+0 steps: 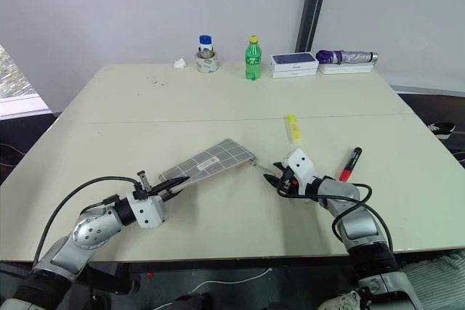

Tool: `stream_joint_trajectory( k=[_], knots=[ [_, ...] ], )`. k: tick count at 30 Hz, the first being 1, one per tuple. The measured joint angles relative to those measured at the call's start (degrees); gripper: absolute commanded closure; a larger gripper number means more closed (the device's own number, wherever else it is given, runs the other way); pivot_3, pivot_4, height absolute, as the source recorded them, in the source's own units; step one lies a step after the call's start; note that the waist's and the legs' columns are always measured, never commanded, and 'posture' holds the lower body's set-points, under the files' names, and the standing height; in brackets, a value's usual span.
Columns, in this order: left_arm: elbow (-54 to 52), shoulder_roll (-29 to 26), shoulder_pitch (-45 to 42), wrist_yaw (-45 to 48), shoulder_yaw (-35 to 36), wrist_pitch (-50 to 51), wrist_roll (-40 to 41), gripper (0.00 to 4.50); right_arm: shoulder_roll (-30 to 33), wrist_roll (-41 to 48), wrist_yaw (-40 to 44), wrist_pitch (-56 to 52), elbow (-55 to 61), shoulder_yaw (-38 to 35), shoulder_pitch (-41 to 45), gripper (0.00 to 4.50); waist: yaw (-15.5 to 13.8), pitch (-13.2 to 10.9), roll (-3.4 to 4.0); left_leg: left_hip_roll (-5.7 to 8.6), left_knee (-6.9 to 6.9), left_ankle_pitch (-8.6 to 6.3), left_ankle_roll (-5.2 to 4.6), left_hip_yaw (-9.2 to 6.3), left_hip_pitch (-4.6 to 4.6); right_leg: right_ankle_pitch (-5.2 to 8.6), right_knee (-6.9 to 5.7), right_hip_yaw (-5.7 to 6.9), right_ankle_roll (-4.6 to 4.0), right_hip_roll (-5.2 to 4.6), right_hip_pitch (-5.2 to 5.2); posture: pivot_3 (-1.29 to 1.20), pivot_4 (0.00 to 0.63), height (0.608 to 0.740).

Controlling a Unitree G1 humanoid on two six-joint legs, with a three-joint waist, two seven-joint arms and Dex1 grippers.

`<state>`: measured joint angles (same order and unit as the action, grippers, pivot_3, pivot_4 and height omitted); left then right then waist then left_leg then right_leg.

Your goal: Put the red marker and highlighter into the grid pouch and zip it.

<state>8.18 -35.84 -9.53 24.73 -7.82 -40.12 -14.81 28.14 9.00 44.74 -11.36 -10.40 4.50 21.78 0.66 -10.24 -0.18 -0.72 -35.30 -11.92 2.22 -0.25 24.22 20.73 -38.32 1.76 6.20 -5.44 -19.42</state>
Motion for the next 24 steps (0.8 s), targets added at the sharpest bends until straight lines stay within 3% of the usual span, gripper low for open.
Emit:
stream_joint_trajectory(
  k=[2, 8, 16, 24],
  knots=[
    [-0.32, 0.02, -0.01, -0.05, 0.01, 0.56, -0.29, 4.5, -1.3, -0.94, 0.01, 0.6, 0.11, 1.43, 0.0, 4.46, 0.03, 0.0, 0.0, 0.0, -0.01, 0.0, 0.0, 0.0, 0.0, 0.0, 0.0, -0.01, 0.0, -0.01, 0.0, 0.0, 0.15, 0.74],
    [-0.46, 0.42, -0.04, -1.25, 0.01, 1.28, -2.29, 4.5, -4.29, -1.92, -0.99, 0.01, 3.48, 4.3, 0.0, 4.46, -0.02, 0.0, 0.0, 0.0, 0.0, 0.0, 0.0, -0.03, 0.0, 0.0, -0.01, -0.01, 0.0, -0.01, -0.02, 0.0, 0.15, 0.74],
    [-0.2, 1.34, -0.67, -2.74, -0.21, 2.48, -4.72, 4.5, 1.83, -8.98, 4.07, 5.93, 10.89, 11.19, 0.21, 4.46, -0.01, 0.0, -0.01, 0.03, -0.02, -0.01, -0.01, -0.05, 0.01, 0.0, -0.01, -0.01, 0.0, 0.02, -0.02, 0.0, 0.15, 0.74],
    [2.22, 2.28, -2.5, -3.59, -1.03, 2.0, -5.89, 4.5, -1.06, -11.73, 4.67, 8.95, 11.68, 14.59, 2.04, 4.46, -0.05, 0.01, -0.01, 0.02, -0.02, 0.0, 0.0, -0.06, 0.01, 0.0, -0.01, 0.0, 0.0, 0.02, -0.03, 0.0, 0.15, 0.74]
  ],
)
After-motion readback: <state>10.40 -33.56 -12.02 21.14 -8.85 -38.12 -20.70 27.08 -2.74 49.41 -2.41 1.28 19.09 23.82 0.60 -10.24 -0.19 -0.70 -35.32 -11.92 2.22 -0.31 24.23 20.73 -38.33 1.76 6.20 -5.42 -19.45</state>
